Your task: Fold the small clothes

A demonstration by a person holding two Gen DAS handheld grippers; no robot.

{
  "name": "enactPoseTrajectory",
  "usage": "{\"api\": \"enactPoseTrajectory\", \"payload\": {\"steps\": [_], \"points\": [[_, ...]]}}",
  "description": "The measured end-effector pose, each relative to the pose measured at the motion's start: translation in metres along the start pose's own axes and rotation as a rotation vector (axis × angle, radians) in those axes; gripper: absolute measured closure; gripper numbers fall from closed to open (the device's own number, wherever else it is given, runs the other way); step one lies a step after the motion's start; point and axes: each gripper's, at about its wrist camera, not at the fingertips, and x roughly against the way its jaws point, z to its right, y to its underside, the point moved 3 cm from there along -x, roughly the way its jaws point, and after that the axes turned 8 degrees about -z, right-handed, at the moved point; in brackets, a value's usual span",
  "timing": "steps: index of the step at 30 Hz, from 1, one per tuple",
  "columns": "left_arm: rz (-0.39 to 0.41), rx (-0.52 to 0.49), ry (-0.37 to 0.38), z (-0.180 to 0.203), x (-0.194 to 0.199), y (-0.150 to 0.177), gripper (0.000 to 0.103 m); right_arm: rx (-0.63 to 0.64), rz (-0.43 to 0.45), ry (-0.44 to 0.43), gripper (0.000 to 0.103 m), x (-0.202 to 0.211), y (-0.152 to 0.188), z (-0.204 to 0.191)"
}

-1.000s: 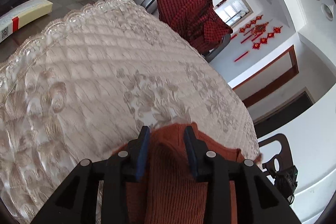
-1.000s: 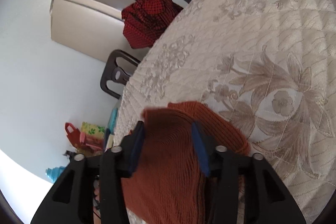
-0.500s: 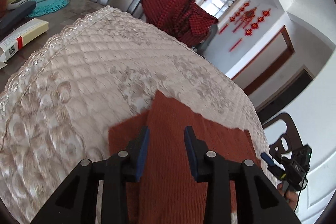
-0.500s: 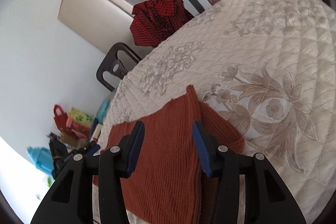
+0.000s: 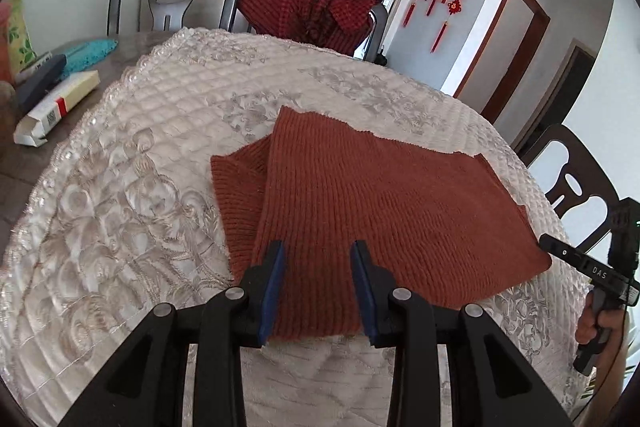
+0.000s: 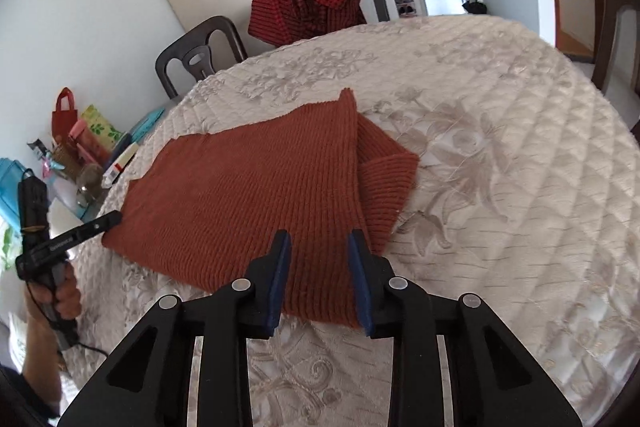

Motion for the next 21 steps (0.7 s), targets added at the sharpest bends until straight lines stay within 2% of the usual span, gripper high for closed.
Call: {"api": "enactPoseTrajectory", "payload": {"steps": [2,5,9,11,13,21], "points": [[0.019,-0.023,0.016,0.016,0.007,0.002,0.067,0.038,0.018,0.020,0.074,0.006,-0.001,-0.011],[0.019,-0.093,0.066,0.051,0.007,0.007,0.067,0.099,0.034,-0.023,0.074,0.009,0.002,-0.039],[-0.030,-0.179,0.121,0.094,-0.013,0.018,0.067,0.192,-0.006,-0.079,0.074,-0.009,0.013,-0.076],[-0.062,-0.208,0.108,0.105,-0.027,0.024,0.067,0.218,-0.039,-0.089,0.074,-0.021,0.018,-0.085],[-0.102,-0.217,0.068,0.107,-0.039,0.027,0.067,0.220,-0.099,-0.057,0.074,-0.036,0.022,-0.085],[-0.068,-0.220,0.014,0.111,-0.026,0.024,0.067,0.214,-0.031,0.001,0.074,-0.012,0.020,-0.074]]}}
